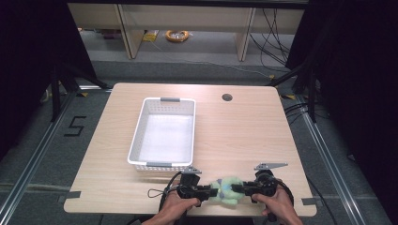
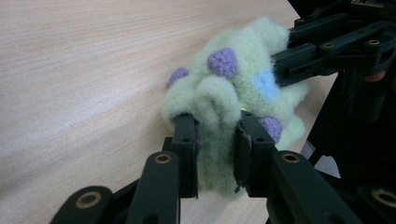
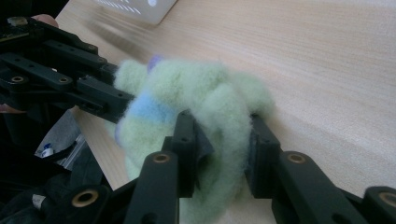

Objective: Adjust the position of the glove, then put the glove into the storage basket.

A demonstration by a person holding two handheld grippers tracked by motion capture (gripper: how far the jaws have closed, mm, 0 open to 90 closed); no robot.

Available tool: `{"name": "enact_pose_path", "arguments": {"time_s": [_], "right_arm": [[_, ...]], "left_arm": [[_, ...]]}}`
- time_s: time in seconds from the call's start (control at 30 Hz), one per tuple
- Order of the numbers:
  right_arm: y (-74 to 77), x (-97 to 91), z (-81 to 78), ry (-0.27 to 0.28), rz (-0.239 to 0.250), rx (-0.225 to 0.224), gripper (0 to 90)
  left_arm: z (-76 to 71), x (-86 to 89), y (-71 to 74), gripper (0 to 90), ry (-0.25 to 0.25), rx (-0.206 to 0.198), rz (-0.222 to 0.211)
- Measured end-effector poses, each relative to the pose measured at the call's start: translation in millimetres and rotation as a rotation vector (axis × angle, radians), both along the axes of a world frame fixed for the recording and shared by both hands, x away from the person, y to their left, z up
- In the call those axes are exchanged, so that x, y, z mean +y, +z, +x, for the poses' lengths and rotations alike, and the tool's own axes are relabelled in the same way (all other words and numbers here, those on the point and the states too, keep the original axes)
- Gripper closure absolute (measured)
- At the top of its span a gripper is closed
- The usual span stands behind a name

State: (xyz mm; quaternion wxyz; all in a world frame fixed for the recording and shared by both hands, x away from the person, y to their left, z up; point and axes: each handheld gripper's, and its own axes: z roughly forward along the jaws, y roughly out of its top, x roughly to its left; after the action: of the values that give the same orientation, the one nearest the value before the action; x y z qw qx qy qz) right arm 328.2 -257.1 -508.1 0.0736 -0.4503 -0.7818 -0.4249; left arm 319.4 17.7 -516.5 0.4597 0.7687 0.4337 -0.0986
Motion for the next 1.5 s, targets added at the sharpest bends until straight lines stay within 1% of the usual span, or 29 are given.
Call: {"name": "enact_pose_path", "arguments": {"time_s": [0.07, 0.1, 0.17, 0.2, 0.23, 0.3, 0.37, 0.4, 0.43, 0.5, 0.57, 0.6, 0.63, 0.67, 0.77, 0.8, 0.87, 0.9, 0.97, 1.0, 1.03, 1.1, 1.13, 1.17, 1.2, 1.27, 1.3, 1.4, 1.5], "right_arm": [[1.4, -0.1, -1.1, -0.005, -0.023, -0.021, 72.0], [2.2, 0.2, -2.2, 0.004, -0.006, -0.020, 72.4], [4.5, 0.5, -4.2, 0.005, -0.014, -0.036, 73.2], [5.5, 2.1, -6.2, -0.002, -0.001, -0.019, 73.4], [5.7, 1.2, -5.5, 0.009, -0.010, -0.044, 73.5], [6.7, 2.2, -6.2, 0.008, -0.012, -0.060, 73.8], [10.0, 2.5, -7.7, 0.009, -0.013, -0.061, 73.9], [11.7, 4.2, -9.8, 0.005, 0.007, -0.038, 74.0], [12.1, 3.1, -9.0, 0.018, -0.002, -0.068, 74.1], [14.3, 3.8, -10.2, 0.021, 0.000, -0.082, 74.1], [17.2, 6.3, -12.9, 0.014, 0.016, -0.062, 74.1], [16.6, 5.5, -11.4, 0.025, 0.007, -0.105, 74.1], [18.8, 6.9, -13.4, 0.018, 0.015, -0.082, 74.1], [18.8, 6.9, -13.4, 0.018, 0.015, -0.082, 74.1], [25.7, 10.5, -14.9, 0.027, 0.009, -0.093, 74.1], [27.4, 9.9, -14.7, 0.031, -0.006, -0.117, 74.1], [28.8, 10.2, -15.7, 0.037, 0.007, -0.121, 74.1], [34.3, 10.9, -18.8, 0.036, -0.003, -0.137, 74.1], [38.7, 12.6, -20.0, 0.041, 0.002, -0.140, 74.1], [42.3, 14.6, -22.7, 0.033, -0.001, -0.120, 74.1], [43.1, 16.8, -22.9, 0.039, 0.022, -0.127, 74.1], [45.0, 17.9, -22.9, 0.043, 0.019, -0.128, 74.1], [49.3, 19.6, -21.7, 0.054, 0.015, -0.161, 74.1], [52.6, 22.5, -23.3, 0.052, 0.028, -0.139, 74.1], [56.1, 23.4, -22.6, 0.062, 0.015, -0.165, 74.1], [62.5, 27.4, -21.1, 0.071, 0.029, -0.186, 74.1], [62.5, 27.4, -21.1, 0.071, 0.029, -0.186, 74.1], [76.1, 35.5, -16.0, 0.086, 0.044, -0.206, 74.1], [81.8, 39.7, -12.5, 0.094, 0.037, -0.217, 74.1]], "left_arm": [[-0.1, 0.2, 0.1, 71.7, 0.005, 0.000, -0.004], [0.1, 0.6, 0.5, 71.9, -0.001, 0.000, -0.004], [-0.5, 1.1, 1.8, 72.3, 0.000, -0.004, -0.006], [-0.9, 2.6, 3.8, 72.5, -0.014, -0.013, 0.000], [-1.4, 2.8, 4.4, 72.6, -0.007, -0.023, -0.004], [-1.6, 3.5, 5.7, 72.7, -0.010, -0.019, -0.004], [-2.4, 5.8, 8.5, 72.7, -0.014, -0.022, -0.010], [-2.4, 5.8, 8.5, 72.7, -0.014, -0.022, -0.010], [-3.4, 7.5, 11.3, 72.7, -0.023, -0.031, -0.012], [-4.1, 8.2, 13.0, 72.7, -0.029, -0.035, -0.012], [-5.1, 10.0, 15.7, 72.6, -0.034, -0.038, -0.016], [-6.0, 11.3, 17.6, 72.6, -0.032, -0.043, -0.014], [-6.4, 11.7, 18.3, 72.6, -0.029, -0.049, -0.015], [-6.4, 11.7, 18.3, 72.6, -0.029, -0.049, -0.015], [-8.2, 14.8, 23.6, 72.5, -0.037, -0.069, -0.014], [-9.1, 15.3, 25.2, 72.5, -0.032, -0.073, -0.020], [-9.6, 16.4, 27.1, 72.5, -0.038, -0.077, -0.022], [-11.5, 18.0, 30.7, 72.5, -0.041, -0.084, -0.028], [-12.8, 20.1, 34.0, 72.4, -0.042, -0.093, -0.038], [-12.8, 20.1, 34.0, 72.4, -0.042, -0.093, -0.038], [-13.6, 23.6, 37.2, 72.3, -0.036, -0.101, -0.034], [-13.7, 25.1, 38.6, 72.3, -0.033, -0.100, -0.043], [-13.9, 29.1, 43.0, 72.3, -0.036, -0.109, -0.040], [-13.7, 31.3, 45.7, 72.3, -0.034, -0.111, -0.043], [-13.4, 33.3, 48.8, 72.3, -0.031, -0.118, -0.050], [-13.0, 35.8, 52.6, 72.3, -0.034, -0.125, -0.048], [-12.8, 38.3, 56.9, 72.3, -0.036, -0.131, -0.046], [-10.3, 46.6, 71.5, 72.1, -0.027, -0.155, -0.039], [-8.1, 50.9, 76.6, 72.1, -0.021, -0.150, -0.033]]}}
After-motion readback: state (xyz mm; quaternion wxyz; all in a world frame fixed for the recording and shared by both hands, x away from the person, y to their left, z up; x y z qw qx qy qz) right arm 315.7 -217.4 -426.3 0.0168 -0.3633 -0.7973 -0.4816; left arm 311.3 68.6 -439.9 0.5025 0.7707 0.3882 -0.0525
